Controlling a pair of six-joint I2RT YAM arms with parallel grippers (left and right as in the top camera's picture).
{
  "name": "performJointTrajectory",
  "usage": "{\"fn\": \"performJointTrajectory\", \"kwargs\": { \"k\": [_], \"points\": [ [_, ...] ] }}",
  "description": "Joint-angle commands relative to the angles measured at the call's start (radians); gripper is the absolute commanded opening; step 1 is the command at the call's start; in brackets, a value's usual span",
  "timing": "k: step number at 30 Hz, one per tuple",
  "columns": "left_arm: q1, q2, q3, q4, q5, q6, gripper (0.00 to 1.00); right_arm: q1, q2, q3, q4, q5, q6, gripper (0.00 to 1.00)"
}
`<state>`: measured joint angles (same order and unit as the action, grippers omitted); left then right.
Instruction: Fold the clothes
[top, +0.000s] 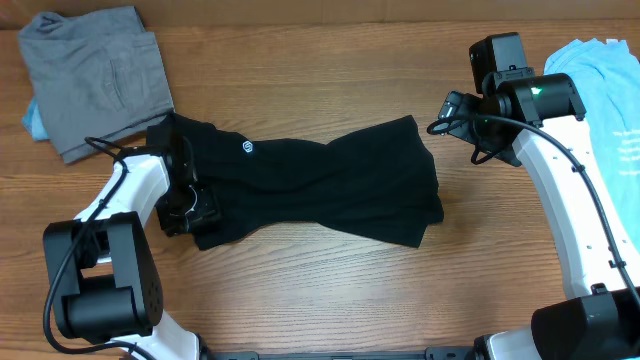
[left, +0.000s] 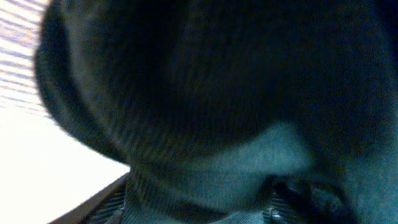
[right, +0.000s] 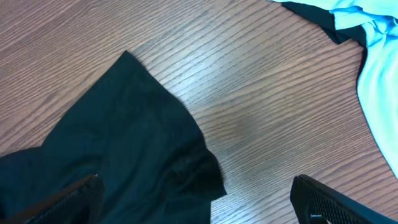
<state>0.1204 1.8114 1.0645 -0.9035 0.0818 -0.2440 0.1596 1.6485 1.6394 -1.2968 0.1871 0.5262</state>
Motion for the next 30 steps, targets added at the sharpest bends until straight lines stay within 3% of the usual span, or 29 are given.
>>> {"fn": "performJointTrajectory", "kwargs": {
  "k": [1, 3, 5, 9, 13, 15, 21, 26, 30],
  "points": [
    [0.004, 0.037, -0.009, 0.007, 0.023, 0.013, 0.37, 0.000, -0.014, -0.003, 0.008, 0.004, -0.004, 1.00],
    [0.004, 0.036, -0.009, -0.001, 0.023, 0.012, 0.15, 0.000, -0.014, -0.003, 0.011, 0.022, -0.003, 1.00],
    [0.004, 0.036, -0.009, -0.012, 0.019, 0.012, 0.04, 0.000, -0.014, -0.003, 0.016, 0.043, -0.004, 1.00],
    [0.004, 0.036, -0.009, -0.029, 0.016, 0.012, 0.06, -0.036, -0.013, -0.003, 0.029, 0.050, -0.016, 1.00],
    [0.004, 0.036, -0.009, -0.033, 0.016, 0.012, 0.07, -0.107, 0.022, -0.003, 0.066, -0.165, -0.139, 0.96],
    [0.004, 0.036, -0.009, -0.033, 0.016, 0.012, 0.06, -0.124, 0.054, -0.003, 0.055, -0.209, -0.142, 0.90],
    [0.004, 0.036, -0.009, -0.039, 0.016, 0.012, 0.06, -0.132, 0.202, -0.004, -0.025, -0.321, -0.142, 0.90],
    [0.004, 0.036, -0.009, -0.038, 0.016, 0.012, 0.04, -0.144, 0.226, -0.069, -0.015, -0.324, -0.141, 0.90],
    [0.004, 0.036, -0.009, -0.033, 0.016, 0.012, 0.05, -0.162, 0.226, -0.182, 0.052, -0.407, -0.192, 0.80]
  ]
}}
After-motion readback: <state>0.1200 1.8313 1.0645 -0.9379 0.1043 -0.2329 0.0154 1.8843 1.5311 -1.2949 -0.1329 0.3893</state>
